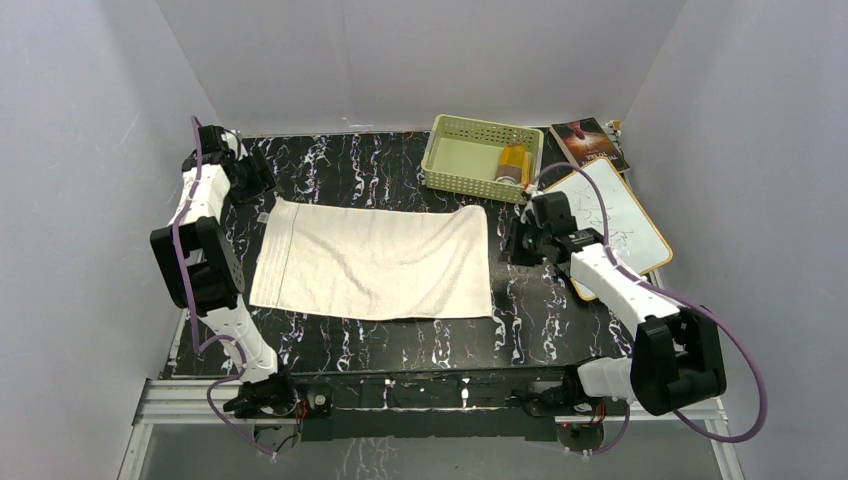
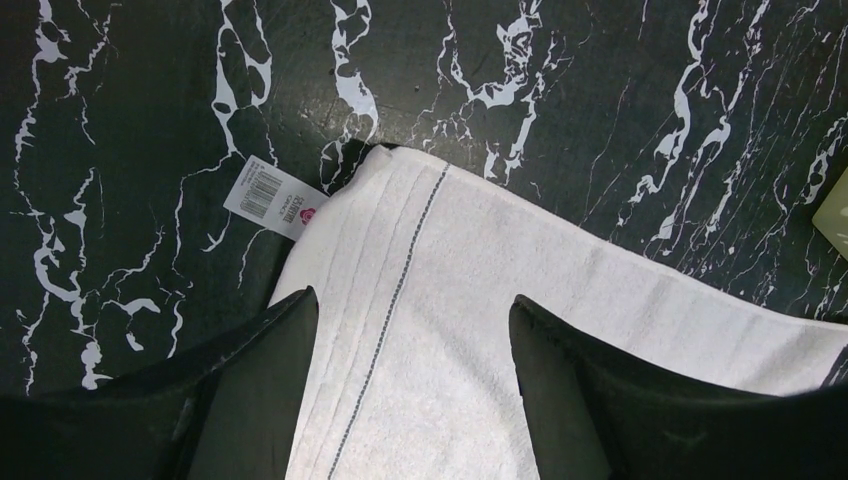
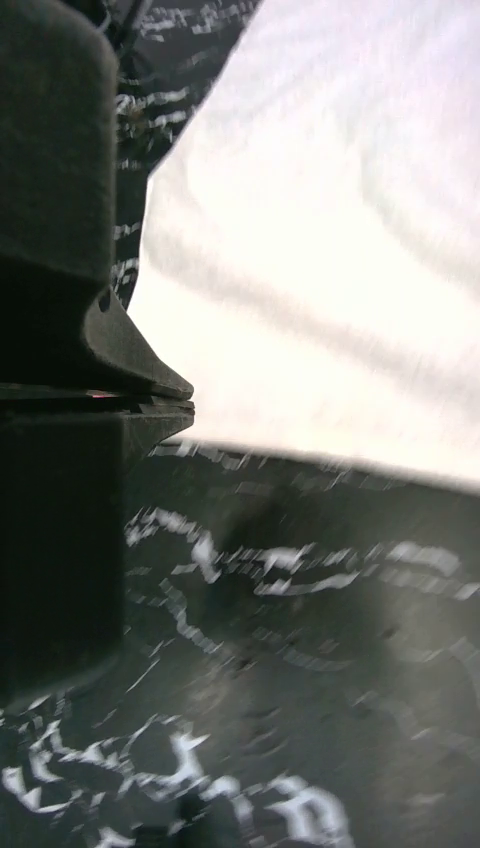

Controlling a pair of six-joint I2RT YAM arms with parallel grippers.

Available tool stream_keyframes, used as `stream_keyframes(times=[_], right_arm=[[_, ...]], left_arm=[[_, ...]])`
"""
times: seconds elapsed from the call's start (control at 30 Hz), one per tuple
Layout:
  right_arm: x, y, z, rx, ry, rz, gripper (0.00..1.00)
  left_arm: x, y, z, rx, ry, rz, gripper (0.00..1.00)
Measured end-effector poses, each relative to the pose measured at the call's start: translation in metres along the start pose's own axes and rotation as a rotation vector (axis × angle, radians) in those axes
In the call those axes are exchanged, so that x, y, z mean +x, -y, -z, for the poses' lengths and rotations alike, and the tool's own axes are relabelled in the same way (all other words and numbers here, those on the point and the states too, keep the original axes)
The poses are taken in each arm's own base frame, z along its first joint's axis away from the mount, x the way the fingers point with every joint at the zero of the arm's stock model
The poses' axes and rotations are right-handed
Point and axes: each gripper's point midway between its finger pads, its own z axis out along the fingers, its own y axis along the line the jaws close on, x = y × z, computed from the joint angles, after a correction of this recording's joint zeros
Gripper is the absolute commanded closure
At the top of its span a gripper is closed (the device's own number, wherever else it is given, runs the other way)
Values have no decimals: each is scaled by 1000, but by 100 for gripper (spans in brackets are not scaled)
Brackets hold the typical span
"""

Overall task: Roll the towels
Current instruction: Fold the towel at the center of the board.

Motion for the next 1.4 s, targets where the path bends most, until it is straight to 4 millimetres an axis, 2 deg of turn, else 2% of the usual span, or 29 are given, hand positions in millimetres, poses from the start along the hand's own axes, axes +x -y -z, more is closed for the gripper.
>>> stream_keyframes(times=[0.07,0.13,0.2,0.27,0.37,0.43,0.6,0.97,1.17,1.3,1.4], right_arm=[[-20,-26,7,-47,54,63,100],[-27,-52,6,-95,70,130,100],[-18,-73,-4,-128,37,182,100],[3,-80,-18,-139,-29,208,100],[37,-71,-36,-113,-142,203,100],[52,-59,-43,-87,-189,191,100],[74,-42,-53,-45,-267,170,100],[66,-28,-53,-36,-275,91,100],[65,-20,-51,6,-281,48,100],[63,-8,-45,77,-282,7,100],[63,11,-34,159,-288,-49,100]], left_arm=[[2,-2,-1,-2,-5,4,31],[7,-3,-3,-3,-16,7,31],[14,-5,-6,-6,-34,12,31],[18,-6,-7,-8,-45,16,31],[18,-6,-7,-7,-45,16,31],[18,-7,-8,-7,-42,1,31],[17,-13,-14,-8,-42,-85,29],[19,-27,-49,35,-41,-286,30],[29,-36,-69,41,-77,-331,31],[27,-39,-81,41,-86,-343,30],[17,-38,-85,45,-72,-355,31]])
